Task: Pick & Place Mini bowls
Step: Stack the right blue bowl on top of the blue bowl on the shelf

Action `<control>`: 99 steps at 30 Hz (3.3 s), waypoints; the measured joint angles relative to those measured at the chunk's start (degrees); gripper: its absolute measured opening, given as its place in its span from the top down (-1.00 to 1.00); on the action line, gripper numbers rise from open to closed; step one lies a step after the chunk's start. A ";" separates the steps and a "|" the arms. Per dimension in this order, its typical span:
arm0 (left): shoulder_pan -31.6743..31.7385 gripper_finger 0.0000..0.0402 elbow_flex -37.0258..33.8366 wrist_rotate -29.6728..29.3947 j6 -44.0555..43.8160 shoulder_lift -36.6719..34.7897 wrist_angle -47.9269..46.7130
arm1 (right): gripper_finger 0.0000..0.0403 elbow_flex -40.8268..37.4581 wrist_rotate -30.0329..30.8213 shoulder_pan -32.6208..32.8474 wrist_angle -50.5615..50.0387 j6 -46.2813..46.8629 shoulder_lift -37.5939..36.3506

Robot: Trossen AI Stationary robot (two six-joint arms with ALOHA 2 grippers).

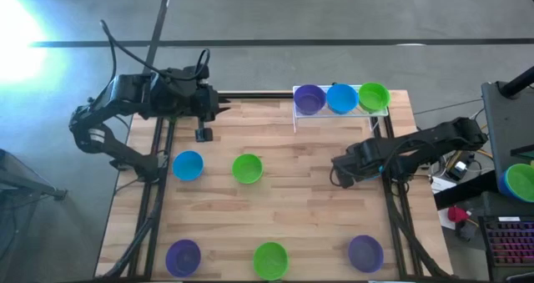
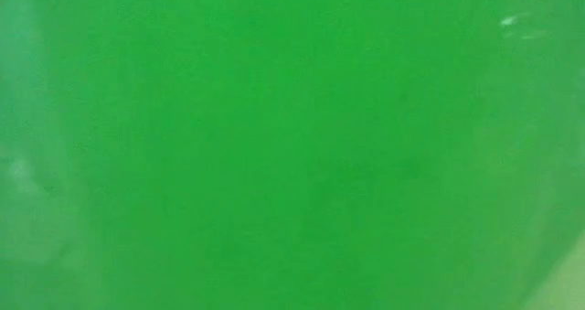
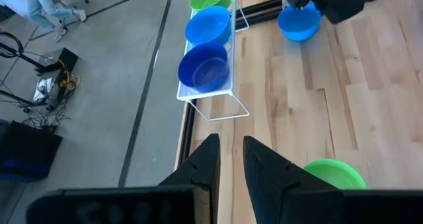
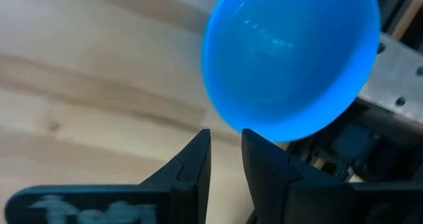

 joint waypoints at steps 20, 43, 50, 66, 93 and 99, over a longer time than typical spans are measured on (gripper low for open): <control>0.00 0.69 0.00 0.00 0.68 0.00 2.12 | 0.63 -9.17 2.74 0.00 10.40 -2.93 0.00; 0.01 0.69 0.00 0.00 0.66 0.00 2.08 | 0.94 -14.14 4.30 0.00 18.44 -1.09 0.02; 0.00 0.69 0.00 0.00 0.77 0.00 2.08 | 0.96 -11.75 4.33 0.00 17.86 -1.74 0.02; 0.00 0.69 0.00 0.00 0.79 0.00 2.08 | 0.96 15.38 4.73 -0.01 0.61 -13.19 0.04; -0.01 0.69 0.00 0.00 0.48 0.00 2.08 | 0.96 35.94 13.59 -7.45 -1.89 -32.03 0.04; -0.01 0.69 0.00 -0.02 -0.23 0.00 2.08 | 0.96 39.75 14.16 -12.56 -1.83 -38.06 0.04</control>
